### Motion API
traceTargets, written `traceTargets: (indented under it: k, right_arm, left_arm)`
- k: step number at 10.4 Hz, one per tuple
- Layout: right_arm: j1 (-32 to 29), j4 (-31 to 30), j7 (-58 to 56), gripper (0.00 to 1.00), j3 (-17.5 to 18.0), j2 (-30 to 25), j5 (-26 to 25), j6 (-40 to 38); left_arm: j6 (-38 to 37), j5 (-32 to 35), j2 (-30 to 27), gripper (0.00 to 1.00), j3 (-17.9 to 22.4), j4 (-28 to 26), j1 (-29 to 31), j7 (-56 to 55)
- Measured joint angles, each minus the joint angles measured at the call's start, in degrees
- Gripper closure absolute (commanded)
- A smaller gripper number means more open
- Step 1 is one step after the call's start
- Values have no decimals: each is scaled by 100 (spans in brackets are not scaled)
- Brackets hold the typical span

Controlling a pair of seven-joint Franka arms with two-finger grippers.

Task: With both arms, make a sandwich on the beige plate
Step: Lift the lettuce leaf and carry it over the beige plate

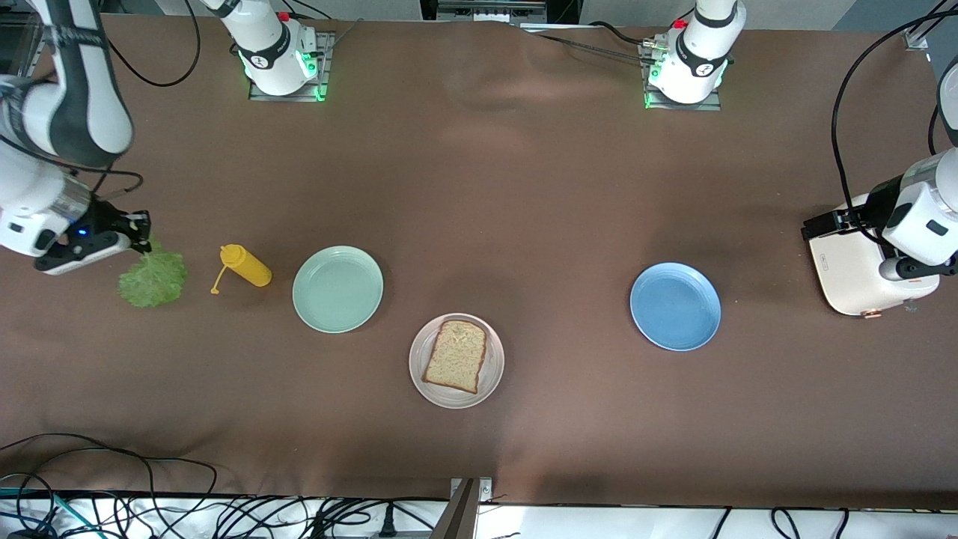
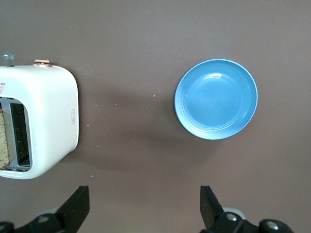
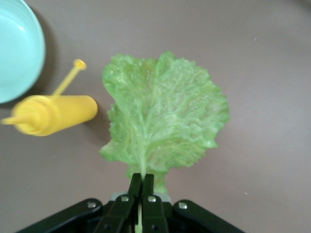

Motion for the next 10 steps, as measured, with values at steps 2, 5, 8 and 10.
traceTargets:
  k: [2, 5, 8, 10]
  right_arm:
    - [9, 451, 0, 100, 190, -241, 69, -655]
    - [311, 803, 667, 100, 500, -252, 151, -877]
    - [1239, 1341, 2048, 100, 580, 145, 156, -1040]
    - [1672, 1975, 2951, 100, 648, 812, 363, -1085]
  left_arm:
    - [0, 0, 0, 0, 1, -5, 4, 1]
    - [0, 0, 0, 0, 2, -14, 9, 29]
    - [0, 0, 1, 0, 5, -39, 20, 121]
    - [0, 0, 1, 0, 5, -60, 24, 146]
